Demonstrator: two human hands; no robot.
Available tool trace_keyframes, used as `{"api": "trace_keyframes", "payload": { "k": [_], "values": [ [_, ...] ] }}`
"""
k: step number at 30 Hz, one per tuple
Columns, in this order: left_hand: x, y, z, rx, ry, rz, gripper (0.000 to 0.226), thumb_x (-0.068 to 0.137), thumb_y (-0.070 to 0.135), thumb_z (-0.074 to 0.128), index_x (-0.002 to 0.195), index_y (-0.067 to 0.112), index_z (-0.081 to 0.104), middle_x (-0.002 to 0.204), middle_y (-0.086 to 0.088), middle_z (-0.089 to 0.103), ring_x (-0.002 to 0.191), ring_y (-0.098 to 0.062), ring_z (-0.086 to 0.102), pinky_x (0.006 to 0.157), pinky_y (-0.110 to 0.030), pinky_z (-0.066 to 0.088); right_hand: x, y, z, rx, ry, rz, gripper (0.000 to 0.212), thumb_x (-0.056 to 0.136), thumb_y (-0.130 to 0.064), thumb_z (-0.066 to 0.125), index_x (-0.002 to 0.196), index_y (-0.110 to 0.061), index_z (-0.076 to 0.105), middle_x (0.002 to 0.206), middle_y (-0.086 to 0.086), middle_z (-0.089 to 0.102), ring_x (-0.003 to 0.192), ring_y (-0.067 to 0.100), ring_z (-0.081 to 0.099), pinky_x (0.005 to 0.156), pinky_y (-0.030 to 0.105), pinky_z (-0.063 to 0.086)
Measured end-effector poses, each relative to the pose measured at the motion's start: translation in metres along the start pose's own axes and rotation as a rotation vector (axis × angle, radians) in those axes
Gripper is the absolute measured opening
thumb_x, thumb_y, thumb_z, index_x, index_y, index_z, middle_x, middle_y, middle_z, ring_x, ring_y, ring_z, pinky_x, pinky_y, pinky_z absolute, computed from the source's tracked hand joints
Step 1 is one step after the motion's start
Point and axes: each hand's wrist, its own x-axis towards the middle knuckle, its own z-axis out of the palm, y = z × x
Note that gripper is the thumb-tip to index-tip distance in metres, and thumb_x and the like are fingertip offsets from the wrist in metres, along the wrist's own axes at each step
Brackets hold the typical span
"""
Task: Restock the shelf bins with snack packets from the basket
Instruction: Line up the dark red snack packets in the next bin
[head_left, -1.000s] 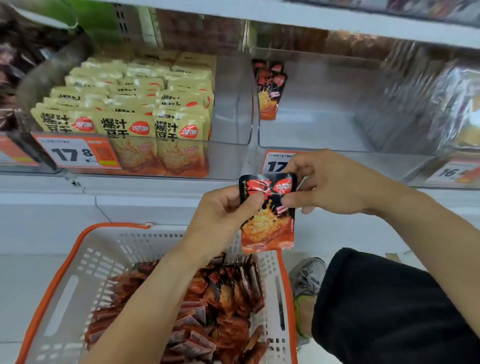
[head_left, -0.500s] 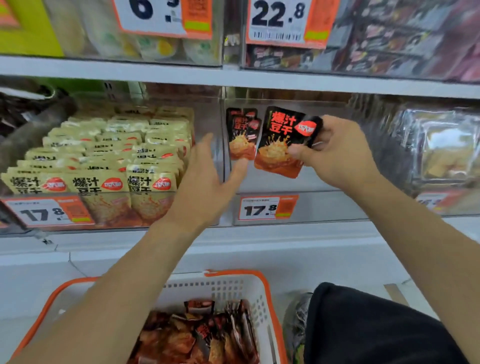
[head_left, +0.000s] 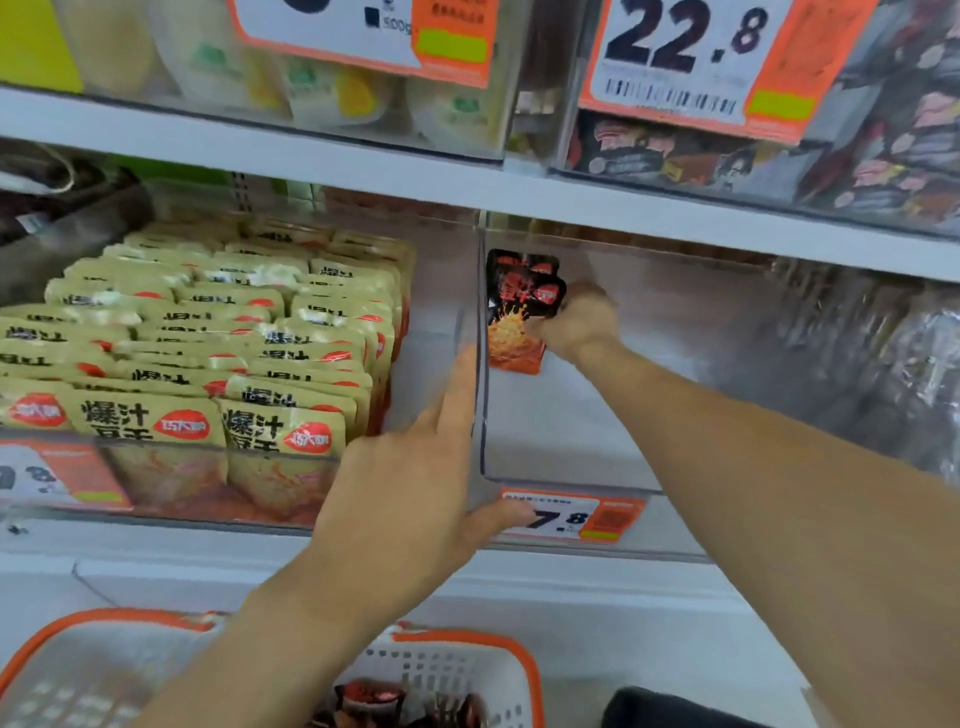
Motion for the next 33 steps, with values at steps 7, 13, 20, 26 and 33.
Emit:
{"api": "trace_keyframes", "payload": {
  "k": [7, 13, 20, 26, 33],
  "values": [
    [-0.001, -0.003, 0.003, 0.009, 0.055, -0.001, 0.118, 0.072, 0.085, 0.032, 0.158, 0.015, -0.009, 0.114, 0.003, 0.069, 0.061, -0.011, 0.061, 0.042, -0.022, 0.018, -0.001, 0.014, 0.01, 0.111, 0.143, -0.037, 0.045, 0.066, -0.022, 0.087, 0.099, -0.005, 0.061, 0.085, -0.001, 0.06, 0.067, 0.013, 0.052, 0.048, 0.01, 0.036],
    [-0.002, 0.001, 0.003, -0.005, 0.027, -0.009, 0.12, 0.076, 0.085, 0.039, 0.15, 0.022, -0.032, 0.134, 0.007, 0.058, 0.088, -0.011, 0.066, 0.057, -0.029, 0.038, 0.0, 0.006, 0.022, 0.153, 0.131, -0.001, 0.042, 0.069, -0.022, 0.083, 0.102, -0.005, 0.063, 0.085, -0.001, 0.061, 0.076, 0.018, 0.059, 0.06, 0.026, 0.045],
    [-0.003, 0.0, 0.004, 0.009, 0.085, 0.003, 0.119, 0.075, 0.084, 0.037, 0.156, 0.017, -0.018, 0.132, 0.003, 0.062, 0.085, -0.015, 0.068, 0.053, -0.029, 0.038, 0.007, 0.011, 0.022, 0.268, 0.086, 0.032, 0.044, 0.058, -0.025, 0.078, 0.096, -0.007, 0.068, 0.082, 0.001, 0.068, 0.069, 0.016, 0.062, 0.035, 0.005, 0.026],
    [-0.004, -0.002, 0.007, 0.018, 0.127, 0.008, 0.117, 0.075, 0.084, 0.035, 0.157, 0.016, -0.015, 0.121, 0.001, 0.065, 0.084, -0.016, 0.068, 0.06, -0.034, 0.051, 0.001, 0.008, 0.017, 0.227, 0.102, 0.035, 0.038, 0.072, -0.033, 0.075, 0.099, -0.008, 0.067, 0.086, 0.001, 0.069, 0.081, 0.02, 0.066, 0.061, 0.019, 0.041],
    [-0.003, 0.0, 0.005, 0.004, 0.114, 0.021, 0.119, 0.079, 0.078, 0.051, 0.158, 0.014, -0.012, 0.127, 0.002, 0.062, 0.088, -0.017, 0.067, 0.063, -0.028, 0.04, -0.026, 0.012, -0.023, 0.07, 0.032, 0.007, 0.063, 0.086, -0.031, 0.076, 0.132, -0.001, 0.048, 0.129, 0.015, 0.058, 0.119, 0.031, 0.057, 0.084, 0.031, 0.046]
  ]
}}
